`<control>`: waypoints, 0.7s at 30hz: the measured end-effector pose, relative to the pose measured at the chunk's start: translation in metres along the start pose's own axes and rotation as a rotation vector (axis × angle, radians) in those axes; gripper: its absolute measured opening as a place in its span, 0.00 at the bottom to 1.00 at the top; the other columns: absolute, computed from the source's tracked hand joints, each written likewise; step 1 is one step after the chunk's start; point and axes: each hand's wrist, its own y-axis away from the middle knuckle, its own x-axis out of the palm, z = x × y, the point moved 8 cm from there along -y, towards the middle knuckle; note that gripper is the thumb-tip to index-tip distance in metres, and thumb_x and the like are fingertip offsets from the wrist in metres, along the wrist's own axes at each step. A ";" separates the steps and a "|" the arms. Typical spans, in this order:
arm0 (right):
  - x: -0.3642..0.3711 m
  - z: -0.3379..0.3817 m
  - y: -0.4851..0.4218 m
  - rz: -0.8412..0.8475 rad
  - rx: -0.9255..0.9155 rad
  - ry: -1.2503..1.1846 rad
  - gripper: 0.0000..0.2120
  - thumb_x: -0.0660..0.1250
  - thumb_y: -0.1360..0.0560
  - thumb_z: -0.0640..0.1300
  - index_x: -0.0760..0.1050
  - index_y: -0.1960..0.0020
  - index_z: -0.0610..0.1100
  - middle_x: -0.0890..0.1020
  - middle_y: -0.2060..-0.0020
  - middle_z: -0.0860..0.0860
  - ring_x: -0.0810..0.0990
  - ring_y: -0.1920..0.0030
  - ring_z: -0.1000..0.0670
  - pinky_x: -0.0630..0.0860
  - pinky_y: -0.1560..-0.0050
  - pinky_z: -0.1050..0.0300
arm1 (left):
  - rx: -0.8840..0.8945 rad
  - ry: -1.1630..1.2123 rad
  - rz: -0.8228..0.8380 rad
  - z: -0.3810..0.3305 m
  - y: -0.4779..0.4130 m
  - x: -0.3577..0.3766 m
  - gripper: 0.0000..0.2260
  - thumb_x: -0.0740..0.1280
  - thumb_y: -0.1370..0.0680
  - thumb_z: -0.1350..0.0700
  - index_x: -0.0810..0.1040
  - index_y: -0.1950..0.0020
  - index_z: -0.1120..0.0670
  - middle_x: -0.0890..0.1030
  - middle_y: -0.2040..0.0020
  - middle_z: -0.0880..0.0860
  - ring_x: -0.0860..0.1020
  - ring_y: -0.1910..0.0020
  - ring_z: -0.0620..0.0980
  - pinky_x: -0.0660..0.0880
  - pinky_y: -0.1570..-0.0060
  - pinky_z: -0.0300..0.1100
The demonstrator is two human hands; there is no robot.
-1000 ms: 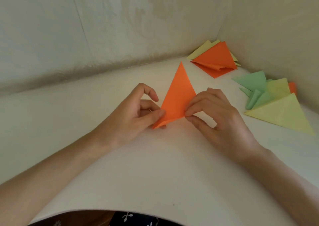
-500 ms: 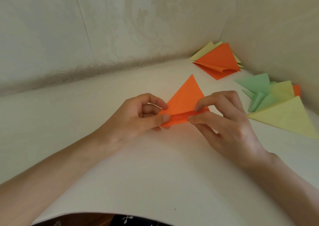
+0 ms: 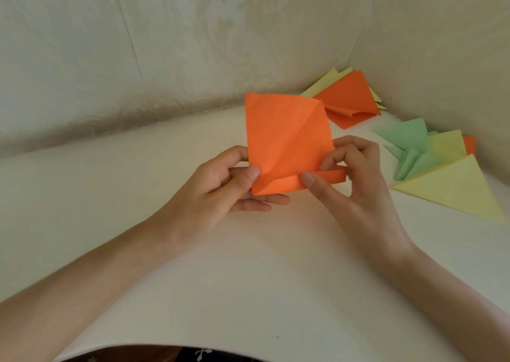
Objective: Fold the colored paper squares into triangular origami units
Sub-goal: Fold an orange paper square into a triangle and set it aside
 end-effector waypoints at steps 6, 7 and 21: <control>0.003 0.000 0.000 -0.004 0.122 -0.281 0.11 0.71 0.29 0.41 0.70 0.64 0.42 0.77 0.73 0.50 0.73 0.70 0.51 0.70 0.67 0.60 | -0.064 0.036 -0.016 0.005 0.001 0.000 0.10 0.62 0.21 0.54 0.73 0.44 0.57 0.84 0.53 0.54 0.83 0.52 0.54 0.78 0.56 0.37; 0.003 0.003 0.001 -0.011 0.104 -0.281 0.11 0.71 0.28 0.40 0.69 0.64 0.41 0.78 0.74 0.49 0.74 0.70 0.50 0.71 0.67 0.58 | -0.076 0.032 -0.019 0.005 0.000 0.000 0.10 0.64 0.22 0.54 0.73 0.44 0.57 0.84 0.53 0.54 0.83 0.52 0.54 0.78 0.57 0.37; 0.004 0.008 0.005 -0.031 0.114 -0.322 0.12 0.71 0.29 0.37 0.68 0.56 0.46 0.79 0.71 0.46 0.77 0.71 0.51 0.75 0.68 0.58 | -0.135 -0.034 -0.038 0.012 -0.002 -0.002 0.11 0.65 0.29 0.59 0.78 0.48 0.57 0.85 0.56 0.52 0.84 0.55 0.48 0.77 0.60 0.33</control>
